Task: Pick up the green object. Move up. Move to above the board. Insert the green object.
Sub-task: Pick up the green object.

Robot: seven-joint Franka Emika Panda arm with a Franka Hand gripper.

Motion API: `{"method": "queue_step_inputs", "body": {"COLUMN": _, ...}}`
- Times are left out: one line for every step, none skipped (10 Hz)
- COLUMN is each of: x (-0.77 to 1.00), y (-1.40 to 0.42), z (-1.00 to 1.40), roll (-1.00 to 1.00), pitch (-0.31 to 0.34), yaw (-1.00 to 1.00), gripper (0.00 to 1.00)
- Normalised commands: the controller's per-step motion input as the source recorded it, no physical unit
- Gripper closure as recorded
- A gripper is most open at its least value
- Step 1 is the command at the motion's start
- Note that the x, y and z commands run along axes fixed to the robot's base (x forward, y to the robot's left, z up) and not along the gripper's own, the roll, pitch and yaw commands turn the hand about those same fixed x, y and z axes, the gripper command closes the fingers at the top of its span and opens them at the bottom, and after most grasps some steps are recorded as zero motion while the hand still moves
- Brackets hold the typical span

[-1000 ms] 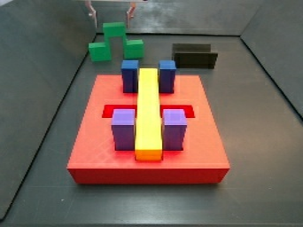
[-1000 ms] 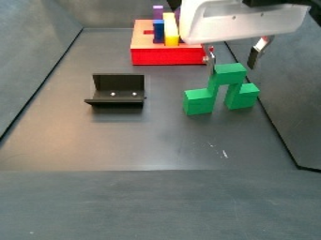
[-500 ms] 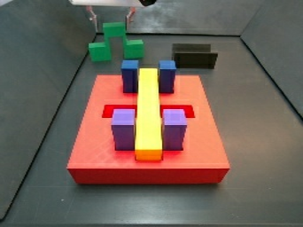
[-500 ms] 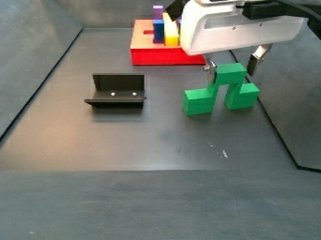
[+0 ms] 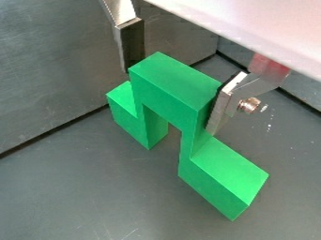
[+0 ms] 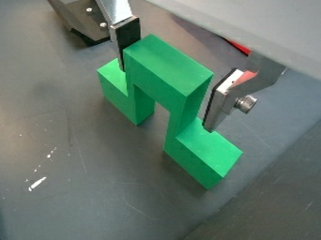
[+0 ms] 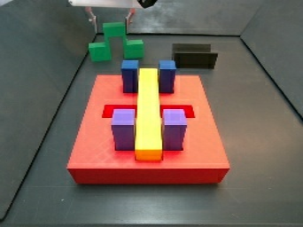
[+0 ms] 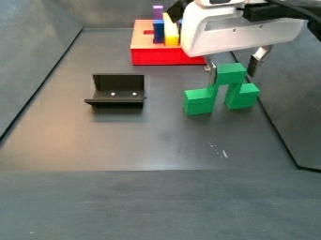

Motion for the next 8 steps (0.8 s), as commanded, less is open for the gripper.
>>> {"method": "queue_step_inputs", "body": {"x": 0.0, "y": 0.0, "z": -0.08, "roll": 0.0, "pitch": 0.0, "yaw": 0.0, "gripper": 0.0}}
{"method": "queue_step_inputs", "body": {"x": 0.0, "y": 0.0, "z": -0.09, "roll": 0.0, "pitch": -0.001, "yaw": 0.0, "gripper": 0.0}}
{"method": "queue_step_inputs", "body": {"x": 0.0, "y": 0.0, "z": -0.11, "roll": 0.0, "pitch": -0.004, "yaw": 0.0, "gripper": 0.0}}
{"method": "queue_step_inputs", "body": {"x": 0.0, "y": -0.01, "z": -0.11, "roll": 0.0, "pitch": -0.006, "yaw": 0.0, "gripper": 0.0}}
{"method": "queue_step_inputs", "body": {"x": 0.0, "y": 0.0, "z": -0.09, "roll": 0.0, "pitch": -0.004, "yaw": 0.0, "gripper": 0.0}}
{"method": "queue_step_inputs", "body": {"x": 0.0, "y": 0.0, "z": -0.06, "roll": 0.0, "pitch": 0.0, "yaw": 0.0, "gripper": 0.0}}
{"method": "queue_step_inputs", "body": {"x": 0.0, "y": -0.02, "z": -0.04, "roll": 0.0, "pitch": 0.0, "yaw": 0.0, "gripper": 0.0}}
{"method": "queue_step_inputs", "body": {"x": 0.0, "y": -0.05, "z": -0.03, "roll": 0.0, "pitch": 0.0, "yaw": 0.0, "gripper": 0.0}}
